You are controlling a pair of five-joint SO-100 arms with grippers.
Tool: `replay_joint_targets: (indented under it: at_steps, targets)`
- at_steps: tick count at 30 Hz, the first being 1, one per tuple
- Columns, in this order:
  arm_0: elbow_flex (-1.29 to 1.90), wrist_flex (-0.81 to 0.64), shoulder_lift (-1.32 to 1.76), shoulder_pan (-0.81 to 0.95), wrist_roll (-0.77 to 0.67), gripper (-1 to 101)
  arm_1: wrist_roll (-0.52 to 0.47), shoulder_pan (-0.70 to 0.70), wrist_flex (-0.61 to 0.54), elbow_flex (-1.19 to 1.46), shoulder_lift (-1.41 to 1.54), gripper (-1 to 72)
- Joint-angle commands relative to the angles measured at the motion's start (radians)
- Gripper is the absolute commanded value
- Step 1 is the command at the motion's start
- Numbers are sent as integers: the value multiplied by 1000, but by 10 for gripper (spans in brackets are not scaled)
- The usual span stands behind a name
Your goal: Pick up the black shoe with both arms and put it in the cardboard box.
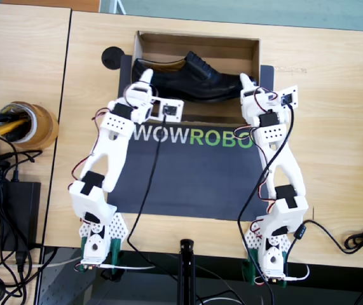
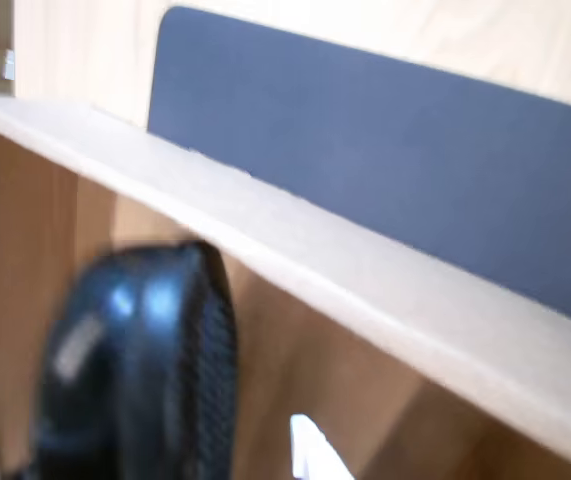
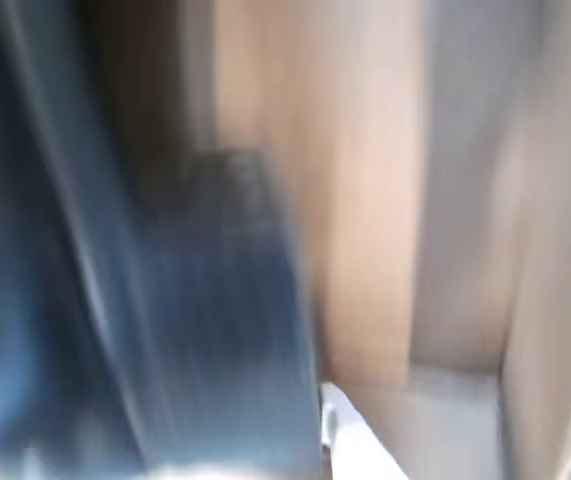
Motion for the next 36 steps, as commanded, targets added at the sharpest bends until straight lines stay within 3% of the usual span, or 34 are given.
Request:
replay_joint_targets:
  at_steps: [1,14,20,22,24,29,30,36]
  targets:
    - [-35,40,92,-12,-17,601,-5,-12,15,-18,55,524]
    - [-34,103,187,20,-20,587,-2,-20,83,-25,143,507]
    - [-32,143,245,29,-6,509,2,-29,143,-25,207,425]
    - [-32,164,275,34,5,453,3,-34,166,-25,238,371]
    - [-32,187,308,38,23,334,2,-38,189,-26,268,306]
    - [-32,236,390,41,86,20,-8,-32,291,-110,288,55]
    - [-32,252,405,41,97,-1,-12,-31,319,-138,288,0]
    - [-32,337,505,28,104,-1,-12,-6,469,-270,307,-1]
